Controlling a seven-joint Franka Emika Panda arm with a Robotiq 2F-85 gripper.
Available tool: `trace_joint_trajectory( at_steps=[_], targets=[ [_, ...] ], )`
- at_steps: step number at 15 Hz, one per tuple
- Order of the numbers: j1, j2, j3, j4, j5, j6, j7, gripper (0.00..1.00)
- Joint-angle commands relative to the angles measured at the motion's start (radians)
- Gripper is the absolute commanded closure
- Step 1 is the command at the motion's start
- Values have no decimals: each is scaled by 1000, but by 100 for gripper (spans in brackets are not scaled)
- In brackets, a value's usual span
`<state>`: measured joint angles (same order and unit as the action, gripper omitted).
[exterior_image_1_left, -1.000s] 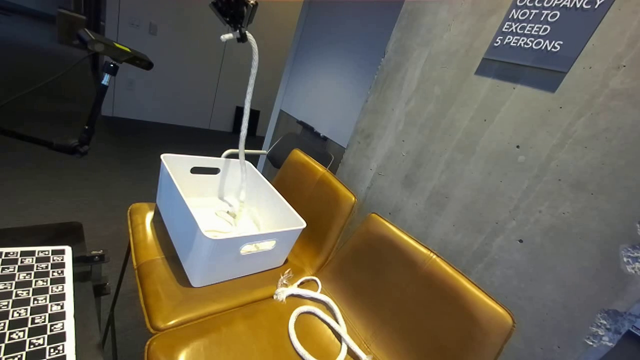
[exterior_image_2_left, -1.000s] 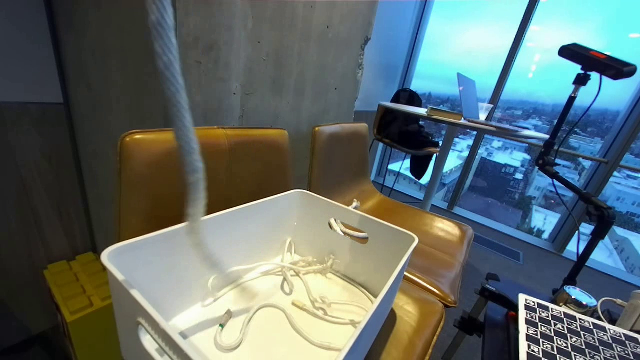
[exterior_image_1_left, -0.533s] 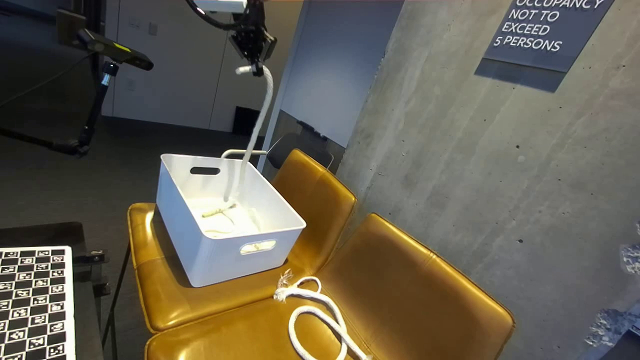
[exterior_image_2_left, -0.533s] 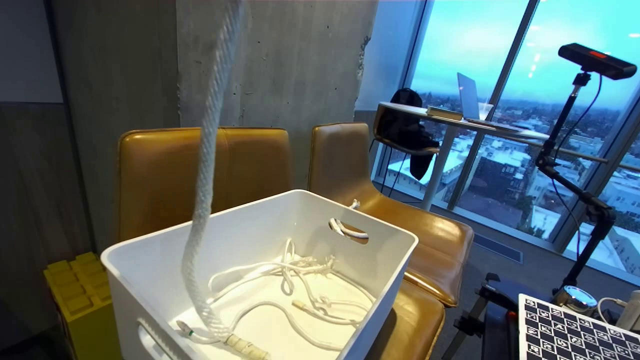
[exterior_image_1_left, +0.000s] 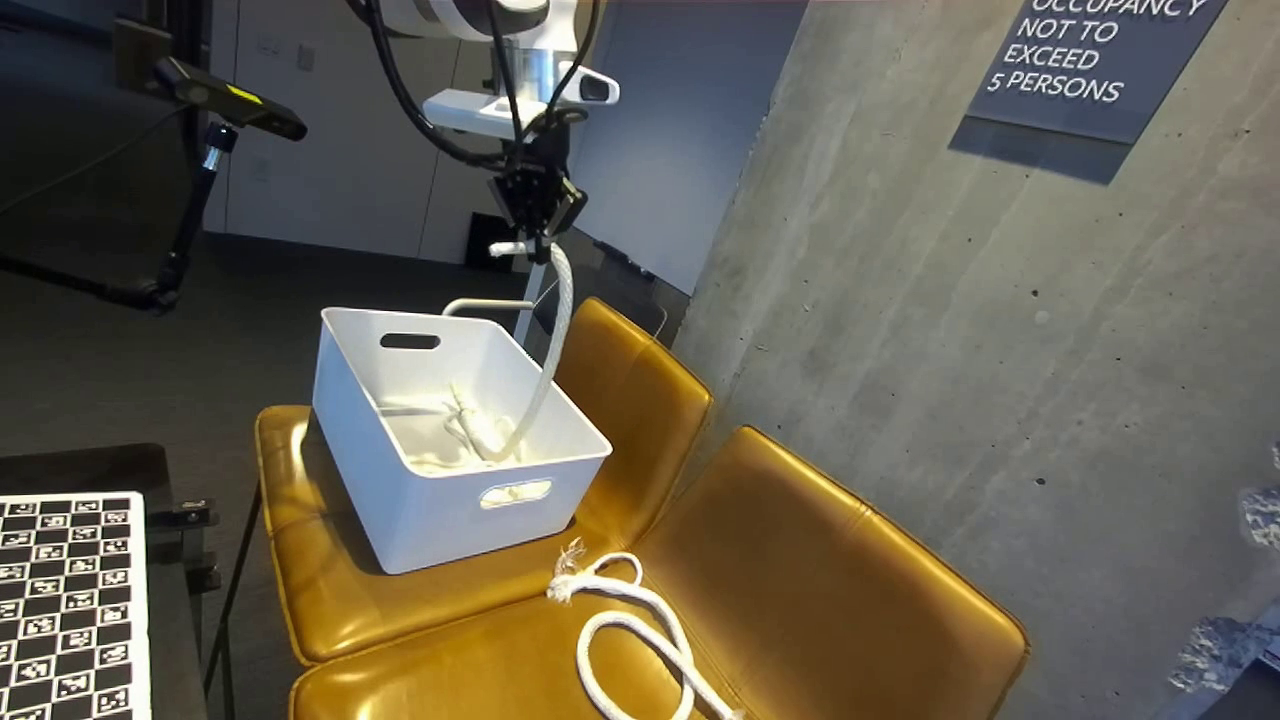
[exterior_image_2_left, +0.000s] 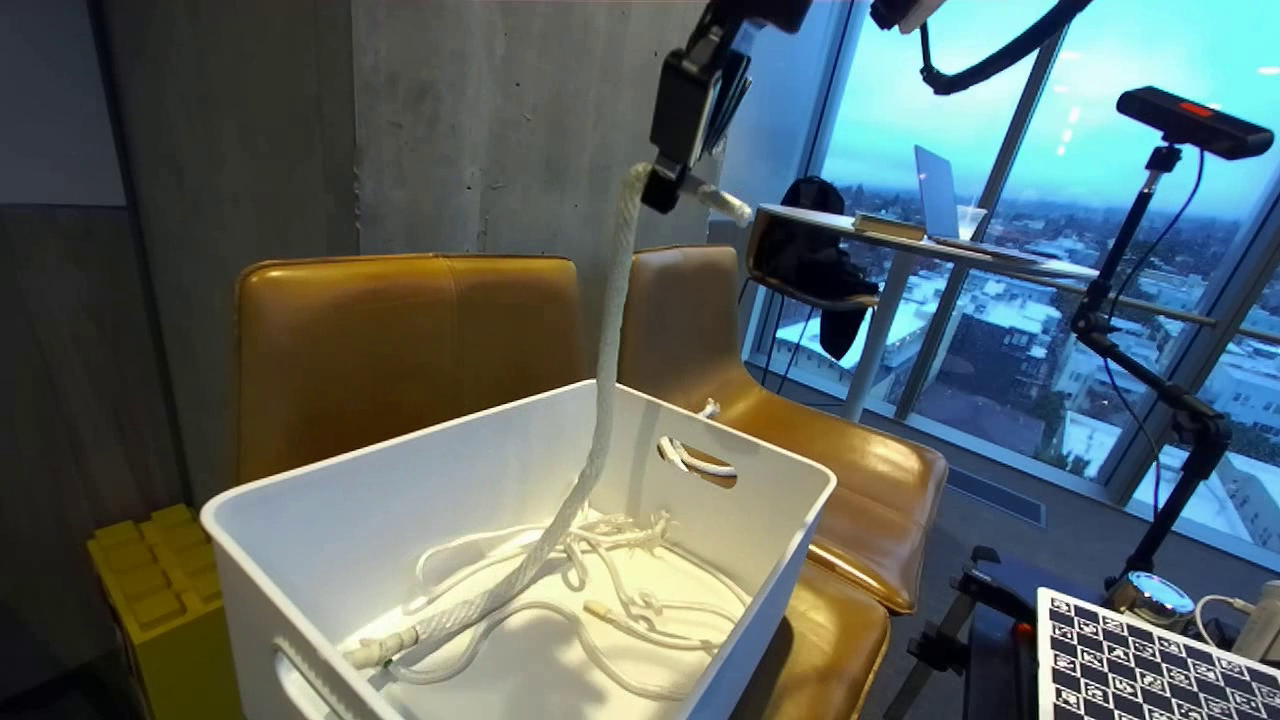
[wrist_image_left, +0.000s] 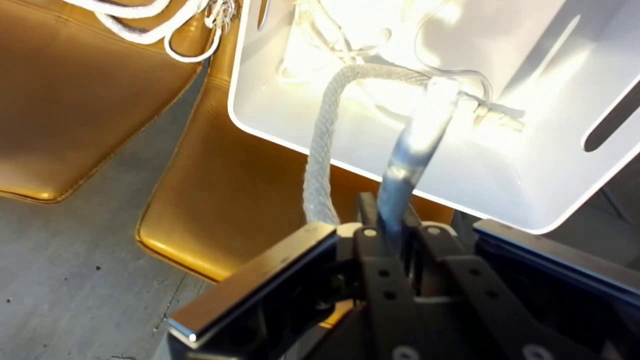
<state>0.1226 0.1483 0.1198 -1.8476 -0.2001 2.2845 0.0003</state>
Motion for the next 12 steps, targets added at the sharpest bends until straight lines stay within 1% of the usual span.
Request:
trace_joint_trajectory(
  at_steps=[1, 2, 3, 8, 12],
  targets=[
    [-7, 1, -8, -20, 32, 39, -23, 98],
    [-10, 22, -11, 1, 38, 38, -21, 98],
    [-13, 31, -14, 11, 48, 36, -29, 72],
    [-61, 28, -43, -16, 89, 57, -81, 37],
    [-133, 30, -91, -54, 121, 76, -170, 7]
  ],
)
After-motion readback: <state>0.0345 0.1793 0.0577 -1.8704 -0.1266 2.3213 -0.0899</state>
